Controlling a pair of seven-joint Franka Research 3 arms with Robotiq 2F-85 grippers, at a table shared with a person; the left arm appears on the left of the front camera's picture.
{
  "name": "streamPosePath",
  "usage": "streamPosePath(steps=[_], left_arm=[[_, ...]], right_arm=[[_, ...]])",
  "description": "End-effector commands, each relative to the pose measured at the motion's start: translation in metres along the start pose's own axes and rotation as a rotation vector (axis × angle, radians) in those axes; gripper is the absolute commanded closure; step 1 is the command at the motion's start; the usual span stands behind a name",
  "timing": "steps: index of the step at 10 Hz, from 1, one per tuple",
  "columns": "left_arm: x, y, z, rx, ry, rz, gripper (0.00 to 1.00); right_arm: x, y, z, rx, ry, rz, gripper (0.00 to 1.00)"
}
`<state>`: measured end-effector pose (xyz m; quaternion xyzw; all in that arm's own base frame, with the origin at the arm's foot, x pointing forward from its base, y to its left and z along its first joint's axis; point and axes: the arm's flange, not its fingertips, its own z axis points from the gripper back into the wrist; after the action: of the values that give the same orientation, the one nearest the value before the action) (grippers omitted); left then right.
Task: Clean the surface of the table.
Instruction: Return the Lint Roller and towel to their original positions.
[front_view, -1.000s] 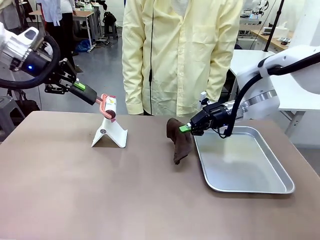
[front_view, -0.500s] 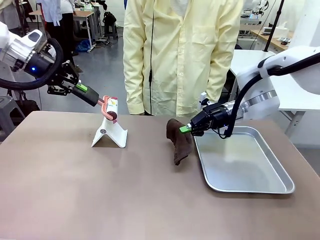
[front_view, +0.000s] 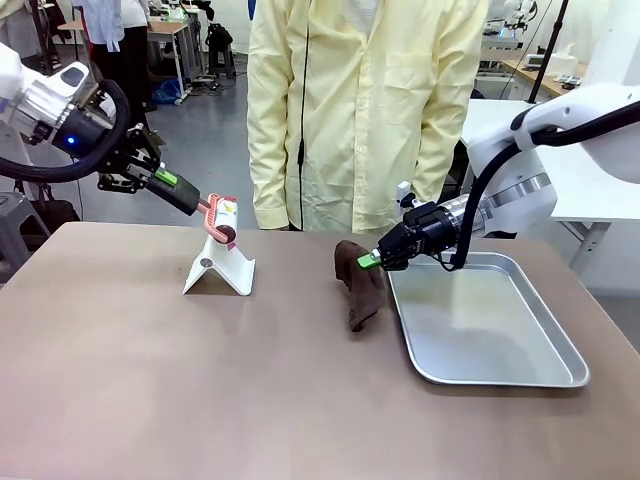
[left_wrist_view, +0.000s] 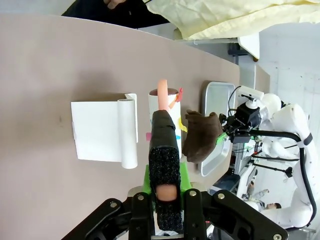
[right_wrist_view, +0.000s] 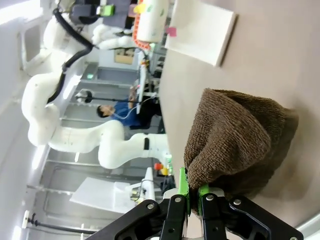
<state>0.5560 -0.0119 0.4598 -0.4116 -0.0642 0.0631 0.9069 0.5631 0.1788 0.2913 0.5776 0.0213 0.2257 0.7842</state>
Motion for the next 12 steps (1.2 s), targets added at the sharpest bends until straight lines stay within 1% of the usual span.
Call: streamPosePath(steps=[1,2,4,5,7,9,12], left_arm=[[0.011,-0.011,-0.014,0.054,0.017,0.019,0.78],[0.014,-0.014,-0.021,0.080,0.011,0.022,0.78],[0.016,-0.019,-0.034,0.108,0.030,0.027,0.78],[0.017,-0.019,-0.040,0.138,0.021,0.040,0.78],[0.018,-0.024,-0.050,0.176,0.041,0.035,0.78],[0.021,-0.032,-0.066,0.206,0.069,0.026,0.78],[0.028,-0.035,-0.086,0.268,0.096,0.020,0.78]], right_arm=[[0.005,0.008,-0.003,-0.068,-0.022,-0.038,0.92],[0.006,0.007,-0.001,-0.066,-0.041,-0.039,0.92],[0.010,0.000,0.000,-0.097,-0.065,-0.075,0.92],[0.013,0.000,-0.002,-0.121,-0.076,-0.086,0.92],[0.017,0.002,-0.008,-0.158,-0.067,-0.107,0.92],[0.022,0.000,-0.012,-0.203,-0.053,-0.158,0.92],[0.023,-0.006,-0.011,-0.171,-0.038,-0.166,0.92]])
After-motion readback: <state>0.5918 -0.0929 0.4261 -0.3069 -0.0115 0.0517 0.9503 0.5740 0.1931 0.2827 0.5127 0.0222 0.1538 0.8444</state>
